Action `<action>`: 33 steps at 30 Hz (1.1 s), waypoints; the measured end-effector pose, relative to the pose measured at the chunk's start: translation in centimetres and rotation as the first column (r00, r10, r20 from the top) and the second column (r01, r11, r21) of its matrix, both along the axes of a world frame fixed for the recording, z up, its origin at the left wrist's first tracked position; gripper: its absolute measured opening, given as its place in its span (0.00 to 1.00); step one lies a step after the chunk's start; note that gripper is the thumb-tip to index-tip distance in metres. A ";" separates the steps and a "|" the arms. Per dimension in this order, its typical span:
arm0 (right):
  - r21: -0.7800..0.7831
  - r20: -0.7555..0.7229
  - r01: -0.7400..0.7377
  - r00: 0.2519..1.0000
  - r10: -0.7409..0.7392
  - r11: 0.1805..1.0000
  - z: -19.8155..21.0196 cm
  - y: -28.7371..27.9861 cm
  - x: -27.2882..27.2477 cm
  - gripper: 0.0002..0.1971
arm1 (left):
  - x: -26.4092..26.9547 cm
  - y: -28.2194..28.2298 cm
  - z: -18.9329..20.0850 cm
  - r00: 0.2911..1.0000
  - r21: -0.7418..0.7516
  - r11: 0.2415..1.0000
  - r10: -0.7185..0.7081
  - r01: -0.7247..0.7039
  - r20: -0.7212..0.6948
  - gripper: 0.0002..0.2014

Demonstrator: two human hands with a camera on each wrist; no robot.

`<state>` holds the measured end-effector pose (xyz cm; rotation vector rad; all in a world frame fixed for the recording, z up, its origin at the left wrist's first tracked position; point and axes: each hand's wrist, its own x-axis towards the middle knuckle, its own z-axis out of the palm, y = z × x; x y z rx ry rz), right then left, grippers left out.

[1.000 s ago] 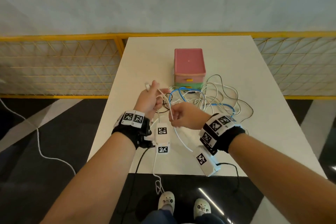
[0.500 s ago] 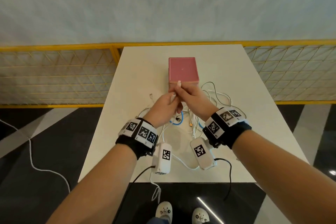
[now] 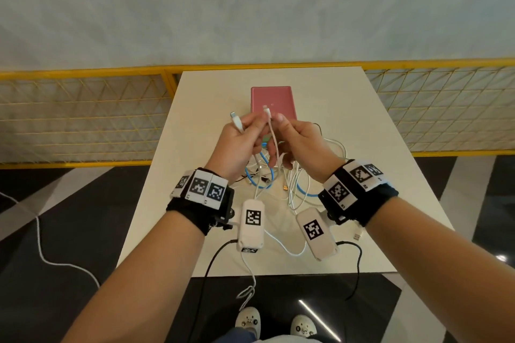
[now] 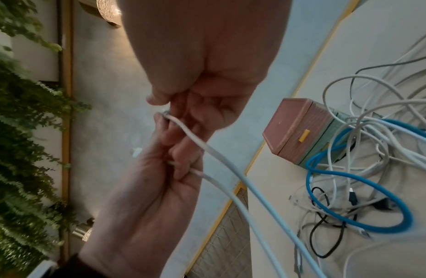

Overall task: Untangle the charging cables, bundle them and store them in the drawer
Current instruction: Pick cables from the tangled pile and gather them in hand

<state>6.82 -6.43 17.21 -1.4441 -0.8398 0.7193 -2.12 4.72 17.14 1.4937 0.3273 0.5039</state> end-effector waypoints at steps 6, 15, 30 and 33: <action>-0.034 0.069 -0.036 0.997 0.038 0.999 0.7 -0.1 0.0 0.12 | 0.2 -0.8 0.5 0.998 -0.027 0.998 -0.056 0.057 0.026 0.15; -0.249 0.056 -0.190 0.976 0.210 0.950 -1.1 -2.7 1.0 0.14 | 0.5 2.8 4.5 0.965 -0.354 0.933 0.144 -0.060 0.217 0.17; -0.264 0.442 0.070 0.895 0.056 0.962 2.9 -4.2 3.9 0.15 | 0.0 -0.8 4.2 0.914 0.457 0.856 -0.045 0.244 -0.404 0.19; -0.267 0.304 0.021 0.951 0.064 0.963 1.2 -5.1 4.5 0.16 | 0.3 1.0 5.1 0.974 0.416 0.903 0.180 -0.107 -0.141 0.18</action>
